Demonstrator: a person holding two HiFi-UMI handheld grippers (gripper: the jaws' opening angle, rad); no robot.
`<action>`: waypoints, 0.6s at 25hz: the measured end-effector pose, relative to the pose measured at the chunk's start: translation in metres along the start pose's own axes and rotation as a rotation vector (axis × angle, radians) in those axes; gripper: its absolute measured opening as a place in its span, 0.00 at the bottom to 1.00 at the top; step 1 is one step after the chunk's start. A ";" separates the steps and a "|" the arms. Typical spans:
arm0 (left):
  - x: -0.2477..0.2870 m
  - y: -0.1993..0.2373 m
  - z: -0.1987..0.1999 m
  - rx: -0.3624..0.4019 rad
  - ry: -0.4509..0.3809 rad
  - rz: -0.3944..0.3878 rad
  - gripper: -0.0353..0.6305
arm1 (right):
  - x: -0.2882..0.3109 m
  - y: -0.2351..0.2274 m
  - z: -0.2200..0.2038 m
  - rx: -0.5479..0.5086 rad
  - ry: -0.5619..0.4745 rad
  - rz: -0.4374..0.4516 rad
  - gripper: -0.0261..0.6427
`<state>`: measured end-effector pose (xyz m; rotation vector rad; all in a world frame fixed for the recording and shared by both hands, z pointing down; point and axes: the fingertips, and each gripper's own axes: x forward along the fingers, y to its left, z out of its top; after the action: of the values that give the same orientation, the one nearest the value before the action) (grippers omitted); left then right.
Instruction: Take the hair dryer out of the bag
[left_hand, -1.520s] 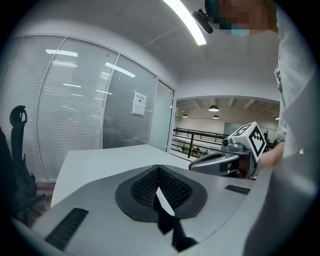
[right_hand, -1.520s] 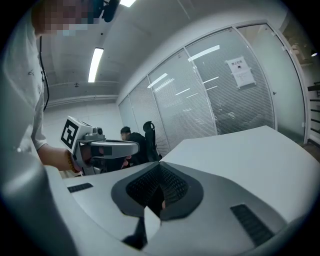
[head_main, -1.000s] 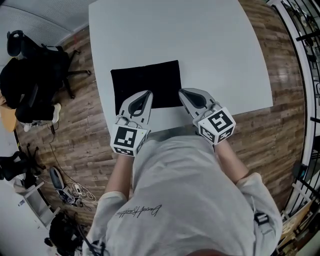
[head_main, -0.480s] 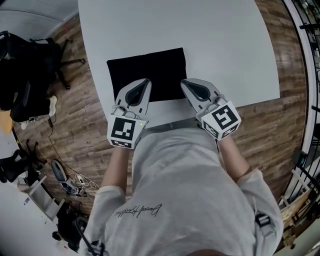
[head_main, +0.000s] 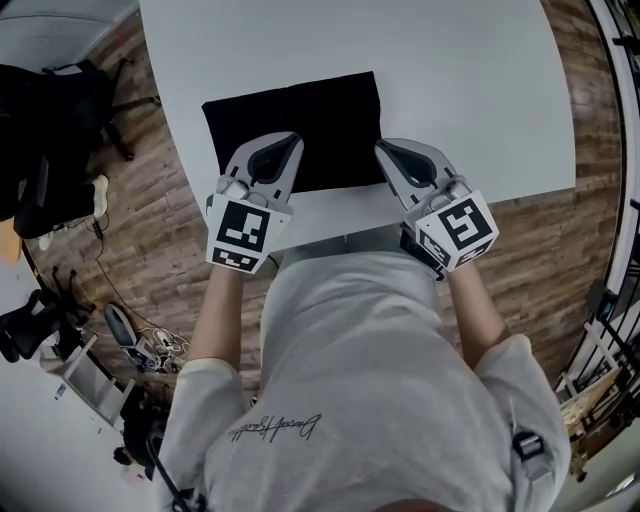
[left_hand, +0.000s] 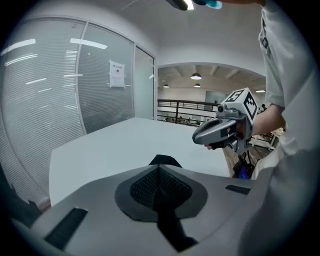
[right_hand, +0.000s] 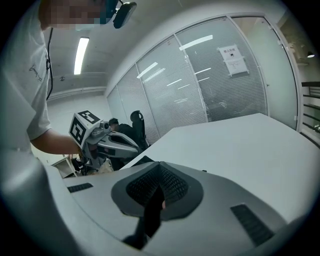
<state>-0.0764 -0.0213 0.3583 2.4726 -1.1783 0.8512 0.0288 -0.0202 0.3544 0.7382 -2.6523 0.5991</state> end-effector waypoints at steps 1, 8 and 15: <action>0.003 -0.001 -0.002 0.018 0.013 -0.011 0.07 | 0.001 0.001 -0.002 0.004 0.005 0.001 0.07; 0.026 0.003 -0.024 0.113 0.134 -0.057 0.10 | 0.007 0.001 -0.011 0.014 0.011 0.001 0.07; 0.039 0.005 -0.040 0.213 0.236 -0.098 0.19 | 0.009 -0.005 -0.020 0.032 0.027 -0.006 0.07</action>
<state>-0.0770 -0.0298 0.4137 2.4811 -0.9202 1.2568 0.0280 -0.0182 0.3763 0.7418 -2.6203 0.6461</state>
